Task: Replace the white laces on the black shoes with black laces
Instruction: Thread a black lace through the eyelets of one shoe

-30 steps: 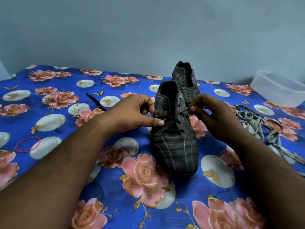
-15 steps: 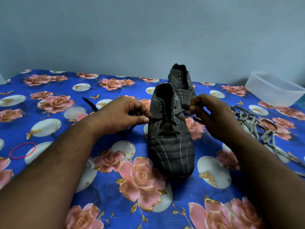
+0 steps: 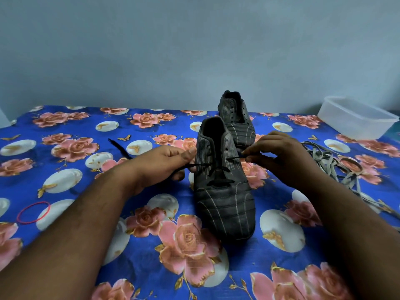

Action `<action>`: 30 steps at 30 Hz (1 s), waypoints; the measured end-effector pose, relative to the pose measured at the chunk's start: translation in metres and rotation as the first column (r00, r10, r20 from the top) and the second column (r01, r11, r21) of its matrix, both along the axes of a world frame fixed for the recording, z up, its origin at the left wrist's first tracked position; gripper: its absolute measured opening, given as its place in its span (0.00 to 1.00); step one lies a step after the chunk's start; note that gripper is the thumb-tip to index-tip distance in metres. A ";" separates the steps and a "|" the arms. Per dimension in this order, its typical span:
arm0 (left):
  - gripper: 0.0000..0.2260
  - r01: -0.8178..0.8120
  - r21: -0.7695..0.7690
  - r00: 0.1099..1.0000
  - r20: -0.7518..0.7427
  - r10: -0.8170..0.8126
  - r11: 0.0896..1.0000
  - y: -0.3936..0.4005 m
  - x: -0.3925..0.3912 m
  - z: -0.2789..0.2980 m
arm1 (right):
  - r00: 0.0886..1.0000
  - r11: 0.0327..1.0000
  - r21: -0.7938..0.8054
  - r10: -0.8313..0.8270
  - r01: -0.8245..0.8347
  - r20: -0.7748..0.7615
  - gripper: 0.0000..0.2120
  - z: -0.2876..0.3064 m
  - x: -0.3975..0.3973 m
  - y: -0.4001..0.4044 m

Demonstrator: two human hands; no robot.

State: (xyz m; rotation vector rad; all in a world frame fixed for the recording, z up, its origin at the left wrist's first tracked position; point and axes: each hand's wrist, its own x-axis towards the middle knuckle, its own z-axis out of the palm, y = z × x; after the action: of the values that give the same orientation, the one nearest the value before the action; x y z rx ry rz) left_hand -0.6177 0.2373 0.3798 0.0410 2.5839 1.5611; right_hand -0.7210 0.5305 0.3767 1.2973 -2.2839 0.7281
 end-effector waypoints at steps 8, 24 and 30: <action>0.09 -0.005 0.092 0.992 -0.126 0.017 0.996 0.001 -0.004 -0.001 | 0.985 0.991 -0.068 -0.122 0.114 -0.123 0.08 0.001 -0.006 0.006; 0.05 -0.150 -0.067 0.961 -0.244 0.129 0.986 0.000 -0.008 -0.007 | 0.829 0.965 -0.187 -0.052 0.186 0.557 0.19 0.003 -0.004 0.017; 0.10 -0.248 -0.099 0.911 -0.361 0.198 0.964 0.015 -0.011 -0.009 | 0.885 0.932 0.040 -0.354 0.359 0.303 0.08 -0.017 -0.018 0.009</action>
State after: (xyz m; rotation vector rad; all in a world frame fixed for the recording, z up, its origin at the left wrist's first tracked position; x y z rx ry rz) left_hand -0.6286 0.2522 0.3710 0.0085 3.0707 1.5546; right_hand -0.7387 0.5398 0.3599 0.7550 -2.6531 0.8588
